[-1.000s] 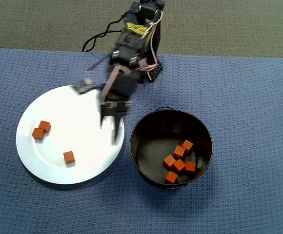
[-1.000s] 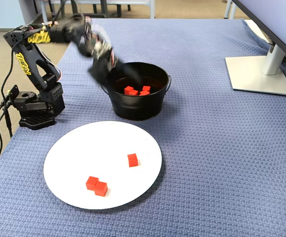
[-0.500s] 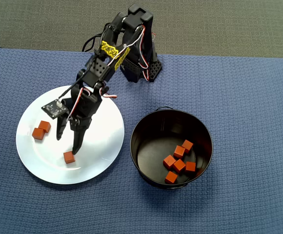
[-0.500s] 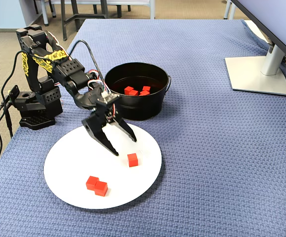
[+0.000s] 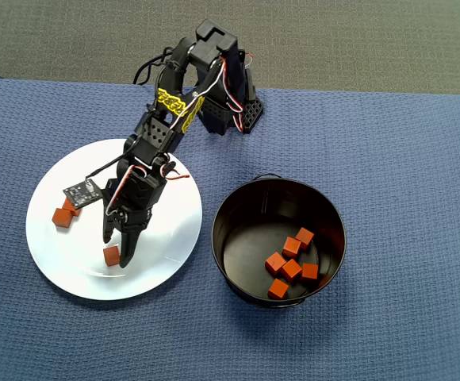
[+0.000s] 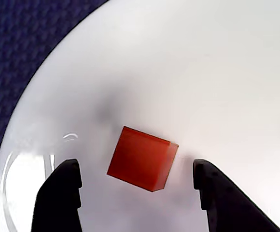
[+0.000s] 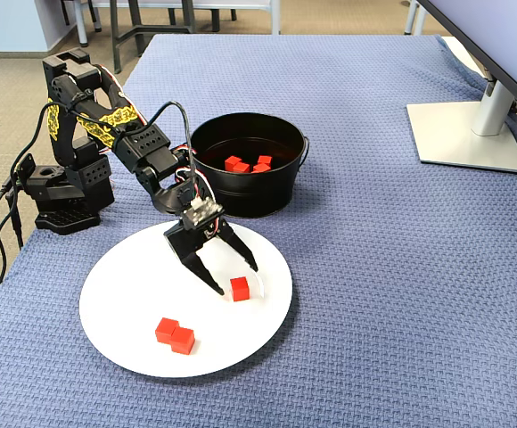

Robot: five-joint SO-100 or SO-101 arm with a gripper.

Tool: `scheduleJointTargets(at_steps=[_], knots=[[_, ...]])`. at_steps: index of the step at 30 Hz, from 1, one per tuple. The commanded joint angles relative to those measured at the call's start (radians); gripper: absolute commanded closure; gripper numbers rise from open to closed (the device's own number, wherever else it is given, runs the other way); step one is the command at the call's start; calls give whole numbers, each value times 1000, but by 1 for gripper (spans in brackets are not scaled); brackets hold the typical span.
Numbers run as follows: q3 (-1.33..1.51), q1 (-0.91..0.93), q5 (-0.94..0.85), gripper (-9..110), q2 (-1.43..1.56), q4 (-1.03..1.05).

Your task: Pick up the red cubes from the white plate and place them in the black recipient

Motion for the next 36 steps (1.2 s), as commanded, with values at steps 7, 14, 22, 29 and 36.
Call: scheduleJointTargets(at_steps=[7,14,22,29,36], knots=[[-103,-18,84,83,-57,-2],[-155,-18,120,87,-95,17],[-149,-17,124,92,-80,26],[-67,-9,196,101,58,12],[100,103,360,101,551,193]])
